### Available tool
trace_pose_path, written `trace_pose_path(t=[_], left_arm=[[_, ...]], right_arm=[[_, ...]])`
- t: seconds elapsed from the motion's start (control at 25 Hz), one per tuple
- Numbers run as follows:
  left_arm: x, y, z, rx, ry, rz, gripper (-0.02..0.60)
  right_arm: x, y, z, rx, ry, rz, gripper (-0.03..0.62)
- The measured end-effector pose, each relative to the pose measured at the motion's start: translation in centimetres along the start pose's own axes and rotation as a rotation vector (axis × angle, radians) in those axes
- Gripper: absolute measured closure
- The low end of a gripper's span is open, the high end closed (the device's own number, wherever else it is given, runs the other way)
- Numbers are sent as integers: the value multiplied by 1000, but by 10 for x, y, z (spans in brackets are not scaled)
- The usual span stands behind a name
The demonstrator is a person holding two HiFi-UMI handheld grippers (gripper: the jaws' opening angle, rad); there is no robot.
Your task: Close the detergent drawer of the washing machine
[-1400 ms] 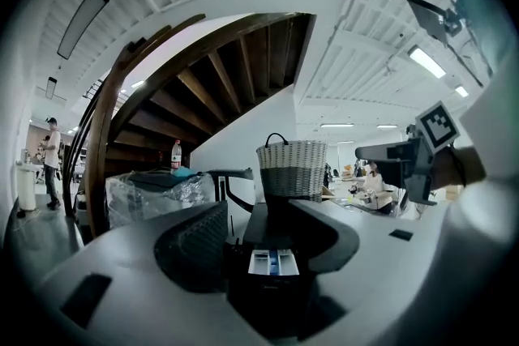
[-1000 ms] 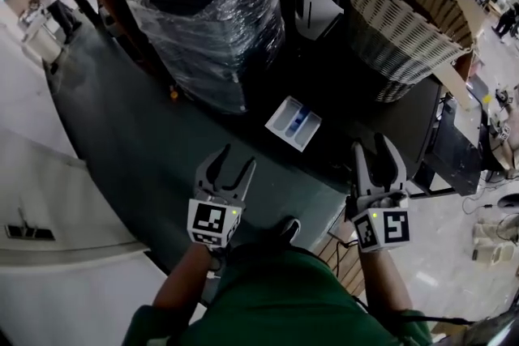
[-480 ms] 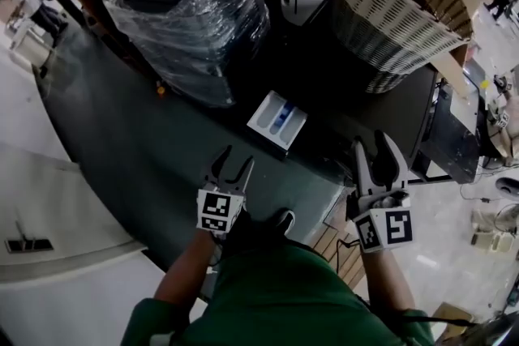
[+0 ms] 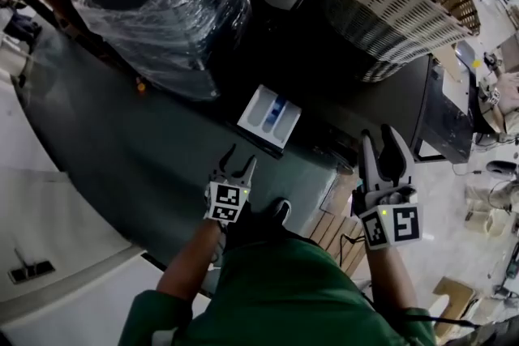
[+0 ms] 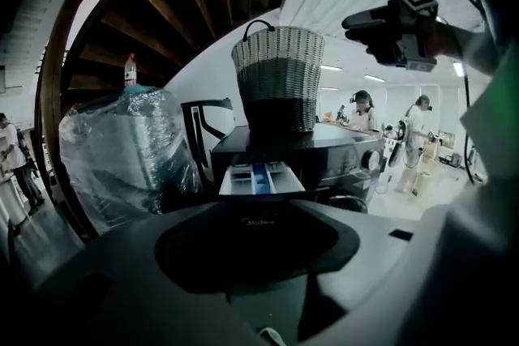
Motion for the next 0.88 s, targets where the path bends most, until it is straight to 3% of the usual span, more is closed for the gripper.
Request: trace_pose_path(t=[0.36, 0.88], left_arm=[[43, 20, -20, 15, 62, -51, 353], [63, 23, -18, -8, 70, -108, 353]], right_arm=[[18, 14, -8, -38, 74, -90, 419], [25, 15, -15, -57, 121, -189, 419]])
Point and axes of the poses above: the fingertips, and each gripper's own axes: x forward along the fingers, y to its left, z out of its top, the point moved 6 cm from there along -x, backward along the fingers, and after that the axes turned 1 degree about -z, right-handed, at the moved point
